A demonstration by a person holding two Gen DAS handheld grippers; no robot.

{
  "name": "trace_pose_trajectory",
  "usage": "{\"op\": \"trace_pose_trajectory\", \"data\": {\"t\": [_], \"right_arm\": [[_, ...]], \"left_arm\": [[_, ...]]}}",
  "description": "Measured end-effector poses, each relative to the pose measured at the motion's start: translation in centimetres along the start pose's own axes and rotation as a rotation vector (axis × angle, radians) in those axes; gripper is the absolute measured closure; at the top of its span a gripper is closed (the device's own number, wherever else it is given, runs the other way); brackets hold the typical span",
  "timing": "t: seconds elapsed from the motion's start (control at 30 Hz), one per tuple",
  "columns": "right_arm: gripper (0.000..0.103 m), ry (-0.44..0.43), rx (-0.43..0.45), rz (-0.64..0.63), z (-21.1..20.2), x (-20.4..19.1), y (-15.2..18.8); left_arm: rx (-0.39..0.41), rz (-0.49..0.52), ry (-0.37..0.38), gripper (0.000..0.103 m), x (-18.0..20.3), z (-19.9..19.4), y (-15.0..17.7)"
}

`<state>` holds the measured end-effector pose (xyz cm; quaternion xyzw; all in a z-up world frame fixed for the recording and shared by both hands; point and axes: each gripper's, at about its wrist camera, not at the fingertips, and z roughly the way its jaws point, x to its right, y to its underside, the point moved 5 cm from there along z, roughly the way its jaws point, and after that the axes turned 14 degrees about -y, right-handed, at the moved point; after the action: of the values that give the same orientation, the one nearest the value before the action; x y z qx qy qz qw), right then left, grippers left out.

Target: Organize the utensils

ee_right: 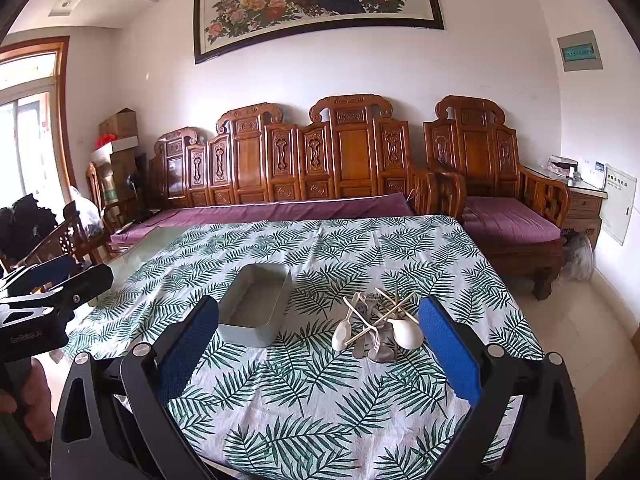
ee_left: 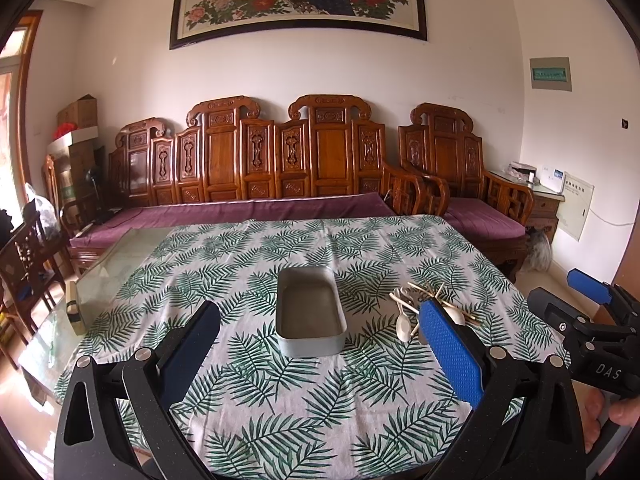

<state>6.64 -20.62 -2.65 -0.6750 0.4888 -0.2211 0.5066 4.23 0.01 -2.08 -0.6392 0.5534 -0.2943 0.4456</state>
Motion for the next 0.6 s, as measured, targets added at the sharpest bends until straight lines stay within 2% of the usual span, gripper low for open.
{"op": "trace_pose_trajectory", "data": {"t": [0.6], "right_arm": [[0.002, 0.000, -0.005, 0.003, 0.15, 0.41, 0.36]], "left_arm": [[-0.015, 0.002, 0.005, 0.006, 0.17, 0.52, 0.66]]}}
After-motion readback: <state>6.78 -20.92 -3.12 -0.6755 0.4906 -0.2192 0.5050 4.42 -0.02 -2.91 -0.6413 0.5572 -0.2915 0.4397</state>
